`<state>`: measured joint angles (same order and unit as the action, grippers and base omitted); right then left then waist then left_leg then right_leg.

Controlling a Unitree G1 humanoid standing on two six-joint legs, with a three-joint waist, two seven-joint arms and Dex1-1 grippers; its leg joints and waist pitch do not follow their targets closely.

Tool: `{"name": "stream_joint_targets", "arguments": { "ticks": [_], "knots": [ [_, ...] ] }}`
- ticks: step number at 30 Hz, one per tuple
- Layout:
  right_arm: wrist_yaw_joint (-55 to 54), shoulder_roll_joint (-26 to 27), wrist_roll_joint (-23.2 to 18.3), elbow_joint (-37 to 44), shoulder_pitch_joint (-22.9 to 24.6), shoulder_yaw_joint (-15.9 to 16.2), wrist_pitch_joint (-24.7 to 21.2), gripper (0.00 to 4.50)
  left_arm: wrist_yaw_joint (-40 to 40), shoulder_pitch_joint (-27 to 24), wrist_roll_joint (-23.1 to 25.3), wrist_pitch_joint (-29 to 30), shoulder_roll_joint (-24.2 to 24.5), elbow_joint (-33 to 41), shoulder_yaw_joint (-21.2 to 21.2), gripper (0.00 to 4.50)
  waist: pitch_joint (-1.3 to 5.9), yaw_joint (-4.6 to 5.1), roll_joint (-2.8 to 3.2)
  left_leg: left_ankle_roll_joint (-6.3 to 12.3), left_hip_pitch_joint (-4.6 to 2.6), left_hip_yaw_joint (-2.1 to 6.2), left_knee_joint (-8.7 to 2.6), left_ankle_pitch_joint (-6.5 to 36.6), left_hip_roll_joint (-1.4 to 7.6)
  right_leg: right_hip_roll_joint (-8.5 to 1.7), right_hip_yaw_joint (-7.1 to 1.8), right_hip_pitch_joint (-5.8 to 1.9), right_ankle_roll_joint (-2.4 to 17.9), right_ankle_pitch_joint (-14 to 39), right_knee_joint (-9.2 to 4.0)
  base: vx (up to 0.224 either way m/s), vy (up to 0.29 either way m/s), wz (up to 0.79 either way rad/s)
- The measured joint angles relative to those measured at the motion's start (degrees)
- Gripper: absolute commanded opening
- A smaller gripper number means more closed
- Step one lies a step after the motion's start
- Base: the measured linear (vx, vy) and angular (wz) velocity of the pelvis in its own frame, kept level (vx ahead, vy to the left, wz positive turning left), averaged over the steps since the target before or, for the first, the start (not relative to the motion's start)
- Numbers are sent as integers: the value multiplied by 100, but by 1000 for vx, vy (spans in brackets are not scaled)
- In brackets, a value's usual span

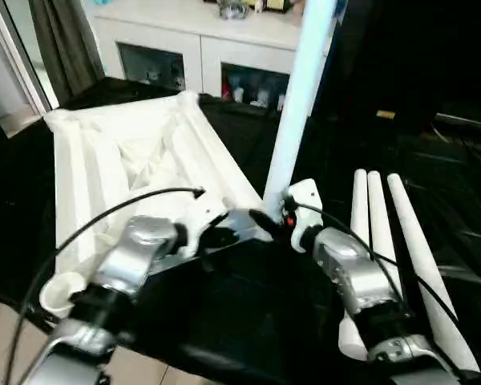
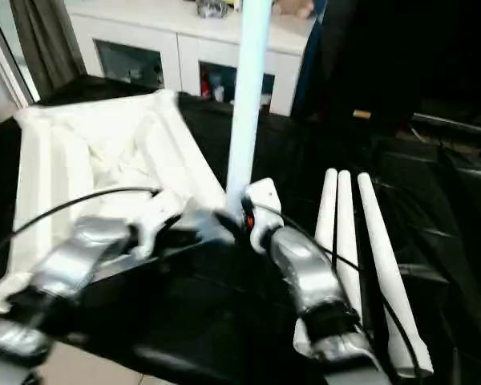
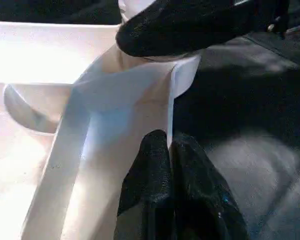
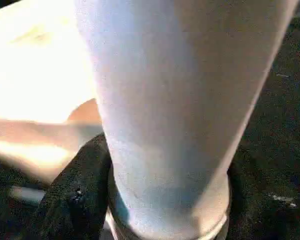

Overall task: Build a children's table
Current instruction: Rotate leg to tighten

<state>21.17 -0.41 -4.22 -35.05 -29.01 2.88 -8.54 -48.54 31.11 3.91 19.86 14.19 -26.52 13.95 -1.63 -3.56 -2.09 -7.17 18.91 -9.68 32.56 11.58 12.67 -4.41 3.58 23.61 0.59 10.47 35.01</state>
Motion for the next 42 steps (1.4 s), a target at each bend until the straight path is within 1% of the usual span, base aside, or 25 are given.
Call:
{"name": "stream_joint_targets", "arguments": {
  "ticks": [2, 6, 7, 8, 10, 12, 13, 14, 15, 19, 20, 22, 23, 24, 25, 26, 27, 29, 32, 33, 36, 38, 40, 41, 42],
  "knots": [
    [-357, 66, 32, -159, -117, -46, 13, 272, 227, 97, 55, 24, -167, -144, 2, 0, 1, -6, 0, 0, 3, 0, 0, 0, -4, -2, -2, -5, -1, 0, -3, 0, 0, 0],
    [-612, 199, 51, -362, -206, -136, 166, 272, 291, 145, 84, -11, -209, -229, 2, 0, 4, 3, 4, 0, 1, 2, -1, 0, -13, -3, -2, -10, -5, 2, -3, 0, 0, 0],
    [-614, 215, 50, -400, -216, -164, 206, 307, 291, 145, 90, -34, -209, -240, 2, 0, 4, 3, 4, 0, 2, 2, -1, 0, -13, -3, -2, -10, -5, 2, -3, 0, 0, 0],
    [-617, 237, 50, -433, -224, -200, 252, 307, 291, 146, 98, -60, -207, -247, 2, 0, 4, 4, 4, 1, 2, 2, -1, 0, -13, -3, -2, -10, -5, 2, -3, 0, 0, 0],
    [-617, 253, 39, -459, -225, -237, 307, 342, 291, 145, 100, -82, -205, -251, 2, 0, 4, 4, 4, 1, 2, 2, -1, 0, -13, -3, -2, -9, -5, 2, -3, 0, 0, 0],
    [-565, 286, 3, -460, -224, -247, 346, 346, 290, 139, 101, -116, -182, -258, 0, 0, 4, 5, 4, 1, 3, 3, -3, 0, -13, -3, -1, -8, -5, 2, -3, 0, 0, 0],
    [-562, 316, -3, -461, -223, -249, 365, 361, 290, 137, 101, -125, -171, -259, -4, 0, 3, 9, 4, 1, 4, 3, -4, 0, -13, -2, -1, -6, -5, 2, -2, 0, 0, 0],
    [-558, 316, -7, -459, -220, -247, 374, 361, 290, 134, 101, -142, -164, -258, -4, 0, 3, 10, 4, 1, 6, 3, -4, 0, -13, -2, 0, -4, -5, 2, -3, 0, 0, 0],
    [-556, 316, -8, -459, -216, -246, 380, 386, 290, 129, 101, -157, -164, -258, -4, 0, 2, 12, 5, 1, 6, 3, -5, 0, -12, -2, 0, -3, -5, 2, -3, 0, 0, 0],
    [-410, 152, 100, 123, 63, -15, 99, 386, 267, 103, 101, -252, -157, -235, -4, 0, -4, 4, 12, 1, 10, 3, -12, 0, -13, -2, 0, 2, -6, 3, -4, 0, 0, 0],
    [-378, 125, 127, 254, 110, -7, 13, 386, 266, 102, 100, -264, -156, -231, -4, 0, -5, 3, 14, 1, 12, 3, -15, 0, -13, -2, 0, 5, -6, 3, -4, 0, 0, 0],
    [-307, 39, 135, 777, 332, 11, -190, 386, 268, 99, 98, -337, -169, -229, -5, 0, -16, -5, 29, 1, 16, 3, -22, 0, -14, -2, 0, 9, -8, 4, -5, 0, 0, 0],
    [-250, -20, 132, 1003, 416, 32, -253, 391, 273, 95, 97, -397, -172, -239, -13, 28, -24, -11, 39, 1, 16, 3, -23, 0, -14, -2, 0, 10, -10, 5, -5, 0, 0, 0],
    [-182, -102, 120, 1288, 525, 58, -315, 391, 286, 92, 79, -437, -191, -247, -40, 28, -31, -18, 47, 1, 18, 3, -23, 0, -15, -2, 0, 12, -11, 6, -5, 0, 0, 0],
    [-134, -169, 80, 1605, 641, 91, -393, 391, 318, 41, -67, -513, -260, -254, -195, 28, -46, -36, 44, 1, 23, 2, -24, 0, -16, 0, 1, 17, -13, 7, -4, 0, 0, 0],
    [-102, -238, 45, 1828, 731, 99, -476, 393, 322, 17, -194, -540, -327, -246, -283, 45, -61, -53, 20, 0, 34, 3, -22, 0, -12, 4, 4, 25, -12, 7, -5, 0, 0, 0],
    [-21, -364, 18, 2102, 862, 118, -557, 393, 320, -1, -295, -584, -359, -217, -318, 63, -73, -91, -2, -1, 55, 4, -19, -2, -4, 4, 9, 36, -11, 6, -7, 0, 0, 0],
    [121, -493, -2, 2343, 975, 148, -654, 393, 317, -22, -394, -619, -369, -177, -366, 63, -78, -124, -6, 2, 71, 4, 0, -5, 7, 5, 8, 41, 8, -5, -8, 0, 0, 0],
    [449, -721, -80, 2719, 1154, 205, -757, 393, 339, -22, -441, -623, -331, 5, -469, 101, -80, -110, -8, 28, 91, 1, 8, -7, 7, 5, 6, 48, 2, 7, -17, 0, 0, 0],
    [584, -823, -108, 2833, 1173, 204, -796, 393, 362, -21, -480, -622, -280, 76, -547, 105, -80, -101, -8, 43, 103, 1, 7, -14, 6, 5, 7, 58, 3, 10, -17, 0, 0, 0],
    [885, -1078, -248, 3134, 1256, 212, -990, 393, 435, -115, -548, -505, -27, 367, -754, 117, -81, -99, -8, 60, 104, 1, 6, -18, 8, 15, 11, 63, 15, 18, -10, 0, 0, 0],
    [1061, -1225, -294, 3222, 1328, 250, -1040, 393, 506, -221, -556, -370, 160, 577, -910, 144, -81, -97, -7, 59, 101, 1, 7, -19, 13, 18, 14, 63, 17, 19, -7, 0, 0, 0],
    [1231, -1309, -300, 3227, 1369, 327, -1127, 393, 599, -319, -556, -217, 368, 749, -1084, 151, -83, -90, -5, 35, 101, 2, 8, -12, 14, 18, 14, 62, 18, 19, -3, 0, 0, 0],
    [1356, -1363, -328, 3264, 1394, 395, -1136, 393, 637, -427, -566, -94, 478, 946, -1160, 151, -84, -82, -6, 27, 100, 1, 10, -8, 14, 17, 13, 62, 18, 18, -1, 0, 0, 0],
    [1582, -1455, -426, 3368, 1465, 474, -1142, 393, 658, -597, -596, 108, 673, 1220, -1283, 166, -84, -69, -8, 24, 94, 2, 11, -6, 17, 18, 13, 59, 18, 18, 1, 0, 0, 0]
  ]
}}
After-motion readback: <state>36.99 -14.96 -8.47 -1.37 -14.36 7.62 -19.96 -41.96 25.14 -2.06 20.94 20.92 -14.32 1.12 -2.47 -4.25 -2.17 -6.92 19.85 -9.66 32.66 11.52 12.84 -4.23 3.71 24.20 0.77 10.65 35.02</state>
